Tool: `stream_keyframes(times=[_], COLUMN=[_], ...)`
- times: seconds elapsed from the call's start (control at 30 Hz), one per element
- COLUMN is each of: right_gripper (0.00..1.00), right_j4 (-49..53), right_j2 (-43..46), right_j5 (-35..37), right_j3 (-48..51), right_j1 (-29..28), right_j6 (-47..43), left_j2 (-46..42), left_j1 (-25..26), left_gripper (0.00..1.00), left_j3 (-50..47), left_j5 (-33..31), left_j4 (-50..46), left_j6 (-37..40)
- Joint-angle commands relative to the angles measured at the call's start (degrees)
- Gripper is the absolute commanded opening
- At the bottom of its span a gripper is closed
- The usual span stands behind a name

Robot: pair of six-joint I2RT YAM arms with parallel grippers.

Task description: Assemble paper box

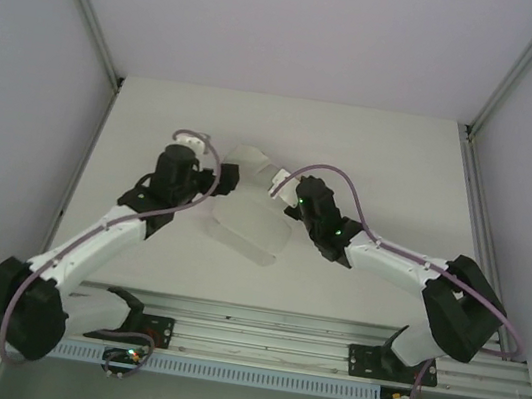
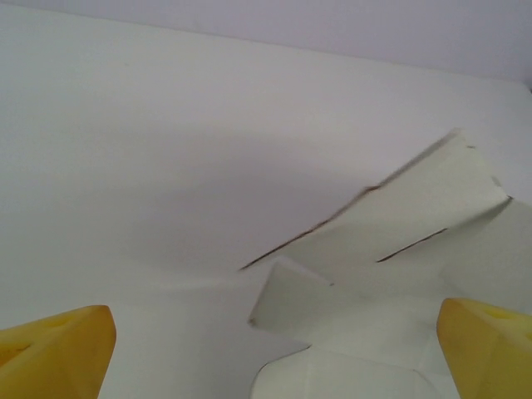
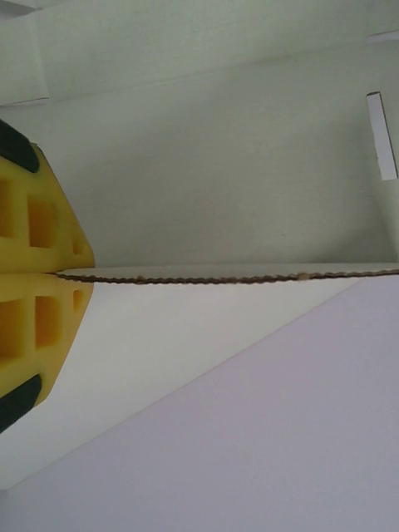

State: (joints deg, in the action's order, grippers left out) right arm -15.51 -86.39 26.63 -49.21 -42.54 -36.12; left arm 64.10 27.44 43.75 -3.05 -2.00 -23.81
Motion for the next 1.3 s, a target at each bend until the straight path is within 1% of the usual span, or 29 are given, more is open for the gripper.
stream_keyframes(times=[0.0,0.13,0.23,0.33,0.53,0.8,0.9,1.1,1.2,1.27], right_gripper=[0.00,0.00,0.00,0.00,0.00,0.00,0.00,0.00,0.00,0.00], right_j4=[-2.42,-2.25,-1.45,-1.32,-0.99,0.37,0.97,0.95,1.64,2.03], right_j2=[1.95,2.71,3.16,3.41,4.28,5.26,5.27,5.62,5.45,5.59], right_j5=[-0.56,-1.19,-2.40,-3.17,-3.78,-5.10,-5.45,-6.41,-7.14,-7.62], right_j3=[1.52,1.58,1.53,1.49,1.58,1.50,1.48,1.76,1.67,1.75], right_j1=[0.01,0.02,0.01,0.02,0.08,0.12,0.08,0.05,0.06,0.07], right_j6=[1.69,2.35,2.96,3.99,5.23,6.48,7.02,7.60,7.73,7.77], left_j2=[-2.40,-1.17,1.92,6.19,14.31,16.40,16.55,17.92,18.74,19.34], left_j1=[-5.00,-11.77,-14.68,-15.75,-15.75,-15.33,-14.98,-12.73,-10.50,-9.12], left_gripper=[1.00,1.00,1.00,1.00,1.00,1.00,1.00,1.00,1.00,1.00], left_j3=[-3.22,-5.69,-6.72,-6.58,-5.13,-8.40,-9.88,-8.50,-7.60,-6.64], left_j5=[2.13,5.99,10.32,15.26,24.41,31.31,32.67,33.71,32.91,30.23], left_j4=[-5.40,-5.58,-1.19,4.57,13.89,25.49,28.81,27.95,27.78,25.99], left_j6=[-1.84,-3.50,-4.53,-5.18,-4.28,-3.46,-2.84,0.18,2.23,3.49])
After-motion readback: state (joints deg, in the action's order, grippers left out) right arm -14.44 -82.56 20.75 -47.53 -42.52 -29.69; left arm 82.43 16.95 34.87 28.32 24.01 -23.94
